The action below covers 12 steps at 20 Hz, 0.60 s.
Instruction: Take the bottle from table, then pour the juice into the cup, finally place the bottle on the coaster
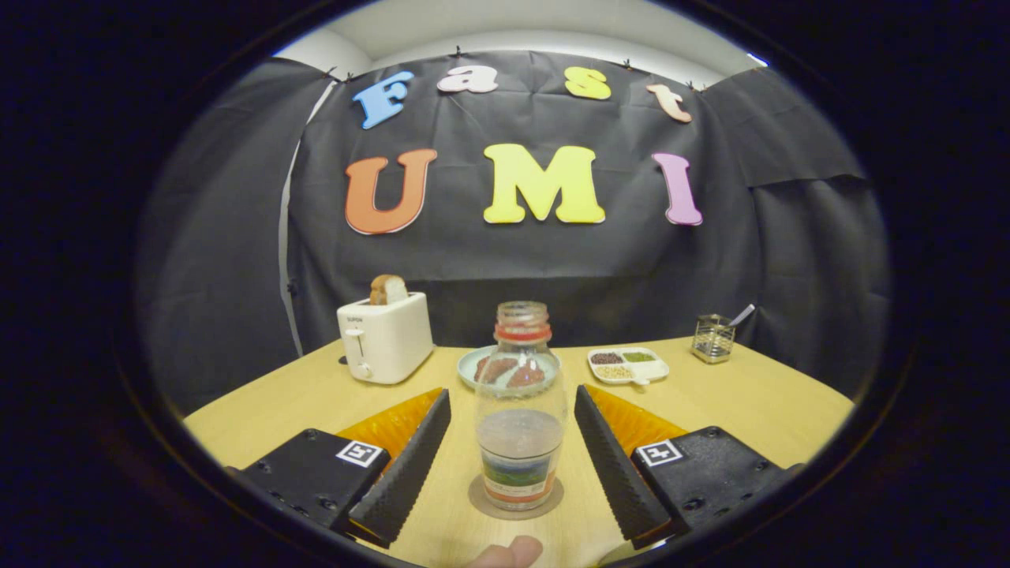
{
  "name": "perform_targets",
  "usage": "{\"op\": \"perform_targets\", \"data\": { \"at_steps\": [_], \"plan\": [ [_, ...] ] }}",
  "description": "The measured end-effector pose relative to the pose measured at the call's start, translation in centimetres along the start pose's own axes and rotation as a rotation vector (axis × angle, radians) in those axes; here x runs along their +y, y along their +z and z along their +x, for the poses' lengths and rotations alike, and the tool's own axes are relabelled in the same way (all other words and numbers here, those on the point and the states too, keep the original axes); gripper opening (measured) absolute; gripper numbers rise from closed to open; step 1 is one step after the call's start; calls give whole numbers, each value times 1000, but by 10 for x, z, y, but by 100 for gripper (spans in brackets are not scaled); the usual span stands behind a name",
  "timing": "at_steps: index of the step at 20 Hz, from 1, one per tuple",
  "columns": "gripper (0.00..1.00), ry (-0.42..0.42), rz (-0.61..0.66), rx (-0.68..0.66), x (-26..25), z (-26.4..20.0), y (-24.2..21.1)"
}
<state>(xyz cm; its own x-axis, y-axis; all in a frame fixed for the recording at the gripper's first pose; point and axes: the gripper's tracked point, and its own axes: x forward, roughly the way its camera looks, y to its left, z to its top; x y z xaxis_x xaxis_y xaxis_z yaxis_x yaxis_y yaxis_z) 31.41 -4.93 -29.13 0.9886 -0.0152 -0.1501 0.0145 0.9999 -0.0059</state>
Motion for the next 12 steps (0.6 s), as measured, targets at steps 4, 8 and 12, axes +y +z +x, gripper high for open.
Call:
{"op": "perform_targets", "data": {
  "at_steps": [4, 8, 12],
  "plan": [
    [100, -1, -18, -36, 3, -40, 46],
    [100, 42, 2, -32, 12, -83, 76],
    [100, 8, -51, -38, 4, -131, 104]
  ]
}}
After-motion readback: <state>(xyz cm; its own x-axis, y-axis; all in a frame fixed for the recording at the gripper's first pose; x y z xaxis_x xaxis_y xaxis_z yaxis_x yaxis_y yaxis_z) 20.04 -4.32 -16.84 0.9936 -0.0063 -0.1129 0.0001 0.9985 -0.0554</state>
